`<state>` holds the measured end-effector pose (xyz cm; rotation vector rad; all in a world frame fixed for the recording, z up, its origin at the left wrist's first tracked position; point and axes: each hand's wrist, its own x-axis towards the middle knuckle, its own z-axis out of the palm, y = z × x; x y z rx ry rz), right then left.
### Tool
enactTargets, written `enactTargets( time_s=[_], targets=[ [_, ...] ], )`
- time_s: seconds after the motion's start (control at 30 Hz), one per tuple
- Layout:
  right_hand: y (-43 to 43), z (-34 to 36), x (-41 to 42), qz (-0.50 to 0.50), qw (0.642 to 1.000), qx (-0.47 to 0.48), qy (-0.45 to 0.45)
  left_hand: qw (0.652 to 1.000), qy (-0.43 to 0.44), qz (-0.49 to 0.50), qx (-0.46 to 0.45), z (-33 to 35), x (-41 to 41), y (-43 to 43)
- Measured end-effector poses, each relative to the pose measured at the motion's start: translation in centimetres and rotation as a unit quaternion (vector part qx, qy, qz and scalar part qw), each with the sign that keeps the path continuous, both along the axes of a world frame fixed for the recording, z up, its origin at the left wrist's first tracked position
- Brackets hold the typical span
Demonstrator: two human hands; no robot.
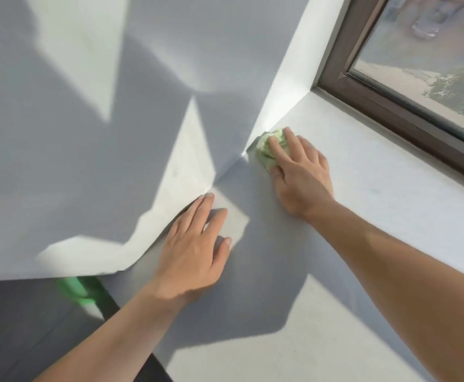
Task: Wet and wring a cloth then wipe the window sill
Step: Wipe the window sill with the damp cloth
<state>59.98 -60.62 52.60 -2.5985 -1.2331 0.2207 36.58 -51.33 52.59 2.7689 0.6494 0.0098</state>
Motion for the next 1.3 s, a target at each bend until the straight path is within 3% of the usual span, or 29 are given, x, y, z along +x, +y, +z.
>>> enactTargets(
  time_s=[0.07,0.13,0.17,0.23,0.3,0.33,0.53,0.6,0.7,0.73,0.77,0.9,0.97,1.03,1.13,1.17,1.23,1.3],
  targets=[
    [-1.3,0.1,-4.7,0.133,0.991,-0.007,-0.012,1.0,0.003,-0.011,0.003,-0.1,-1.7,0.3],
    [-2.0,0.1,-4.4,0.196,0.98,-0.012,-0.018,0.999,0.014,-0.029,0.015,-0.3,-2.5,0.9],
    [-1.7,0.1,-2.9,0.176,0.984,-0.018,-0.024,0.999,0.019,-0.034,0.019,-0.3,-2.7,1.1],
    [-0.4,0.2,0.4,0.041,0.999,-0.024,-0.018,0.999,0.032,-0.033,0.013,0.0,-3.0,1.4],
    [1.6,0.5,1.7,-0.101,0.995,-0.016,0.003,0.999,0.024,-0.033,0.005,0.2,-3.1,1.5],
    [2.5,0.7,0.8,-0.124,0.992,-0.014,-0.001,0.999,0.014,-0.039,0.007,0.4,-3.0,1.6],
    [-2.4,1.6,-7.0,0.141,0.99,-0.013,-0.018,0.998,-0.021,-0.054,-0.005,1.0,-3.4,1.5],
    [-2.7,1.8,-4.2,0.103,0.994,-0.031,-0.028,0.998,-0.02,-0.054,0.005,0.9,-3.7,1.5],
    [-0.2,2.2,-1.2,-0.105,0.994,-0.027,-0.007,0.998,-0.02,-0.061,0.02,0.8,-4.0,1.5],
    [0.7,2.3,-2.1,-0.133,0.991,-0.022,-0.003,0.998,-0.022,-0.058,0.022,0.8,-4.3,1.4],
    [1.2,2.3,-3.5,-0.118,0.993,-0.018,-0.003,0.998,-0.022,-0.051,0.02,0.9,-4.7,1.2],
    [-1.7,1.8,-11.0,0.1,0.994,0.019,-0.038,0.999,-0.019,-0.024,0.011,1.4,-5.9,1.1],
    [-3.2,1.9,-10.1,0.142,0.989,-0.003,-0.035,0.999,-0.019,-0.028,0.012,1.5,-6.5,1.2],
    [-3.4,2.2,-6.7,0.077,0.996,-0.027,-0.032,0.999,-0.029,-0.028,0.001,1.6,-6.8,1.3],
    [-2.3,2.8,-2.9,-0.124,0.992,-0.036,0.002,0.999,-0.046,-0.023,-0.005,1.3,-6.7,1.1],
    [-1.6,2.9,-3.4,-0.146,0.989,-0.039,-0.002,0.999,-0.051,-0.019,-0.002,1.2,-6.5,1.1],
    [-0.9,2.6,-6.8,-0.085,0.996,-0.024,-0.015,0.998,-0.062,-0.017,0.0,1.0,-6.2,1.1],
    [-2.0,2.6,-11.0,0.043,0.999,-0.004,-0.033,0.997,-0.075,-0.012,-0.002,1.1,-6.0,1.1]
  ],
)
